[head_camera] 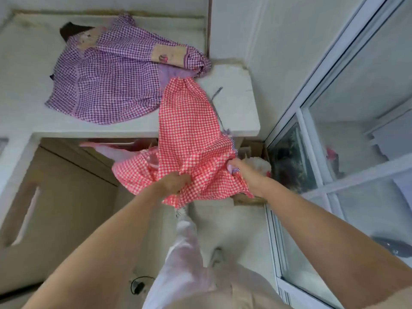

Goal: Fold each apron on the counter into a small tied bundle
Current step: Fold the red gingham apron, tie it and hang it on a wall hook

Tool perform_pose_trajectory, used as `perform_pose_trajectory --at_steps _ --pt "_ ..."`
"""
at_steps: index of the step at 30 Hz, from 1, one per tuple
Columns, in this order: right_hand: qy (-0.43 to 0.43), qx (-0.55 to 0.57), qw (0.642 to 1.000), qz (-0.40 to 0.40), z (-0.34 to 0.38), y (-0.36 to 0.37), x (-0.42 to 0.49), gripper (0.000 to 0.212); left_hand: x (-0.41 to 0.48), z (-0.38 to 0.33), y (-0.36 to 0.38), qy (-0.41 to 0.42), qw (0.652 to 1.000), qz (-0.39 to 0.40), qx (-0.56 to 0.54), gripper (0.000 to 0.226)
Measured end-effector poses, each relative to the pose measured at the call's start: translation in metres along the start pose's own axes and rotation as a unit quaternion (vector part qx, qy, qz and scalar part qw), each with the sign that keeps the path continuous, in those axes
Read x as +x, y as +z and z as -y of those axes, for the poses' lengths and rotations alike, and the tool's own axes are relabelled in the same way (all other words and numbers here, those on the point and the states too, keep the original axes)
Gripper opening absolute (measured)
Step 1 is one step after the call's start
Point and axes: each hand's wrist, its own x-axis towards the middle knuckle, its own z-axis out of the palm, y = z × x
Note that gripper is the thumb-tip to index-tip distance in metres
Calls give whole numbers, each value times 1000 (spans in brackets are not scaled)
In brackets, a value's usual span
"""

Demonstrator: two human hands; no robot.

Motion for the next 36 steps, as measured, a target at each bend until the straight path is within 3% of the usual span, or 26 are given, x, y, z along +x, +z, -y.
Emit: perform_pose_trajectory --at_steps 2,4,10,12,15,17,19,21,24,27,29,30,32,34,36 --pt "5 -74 996 54 -22 -2 -12 29 -18 14 22 -7 999 36 32 70" --pt "-14 -139 988 61 -40 -2 -16 57 -25 25 32 -10 998 35 46 61" --pt "-115 -165 978 49 -47 5 -30 42 -30 42 29 7 999 8 30 49" --pt "-125 -204 967 84 -41 10 -32 37 -29 43 24 51 999 -3 -19 66" --pt "-110 -299 932 173 -33 22 -37 51 -37 34 17 172 979 -84 -67 86" --pt "-95 -359 907 200 -30 31 -39 54 -38 26 12 204 975 -47 -70 70" --pt "-86 -391 894 201 -28 40 -38 52 -38 20 9 178 983 38 23 43" --pt "-71 -405 892 189 -25 42 -41 47 -32 23 8 167 975 42 141 25" --pt "-57 -386 908 151 -17 40 -42 40 -28 31 0 176 977 -33 117 24" --pt "-66 -336 938 56 -8 29 -40 80 -32 29 -14 190 976 -96 47 31" --pt "-31 -341 939 26 -1 20 -38 94 -36 24 -25 207 967 -146 2 30" --pt "-22 -371 928 12 4 17 -39 90 -39 22 -32 213 961 -174 -23 29" --pt "-44 -422 902 -80 9 6 -32 62 -41 20 -48 216 946 -232 -67 30" --pt "-115 -373 892 -227 14 -9 -22 33 -42 16 -67 219 928 -276 -120 30" --pt "-185 -297 872 -342 22 -23 -18 24 -44 12 -84 222 913 -305 -158 30"
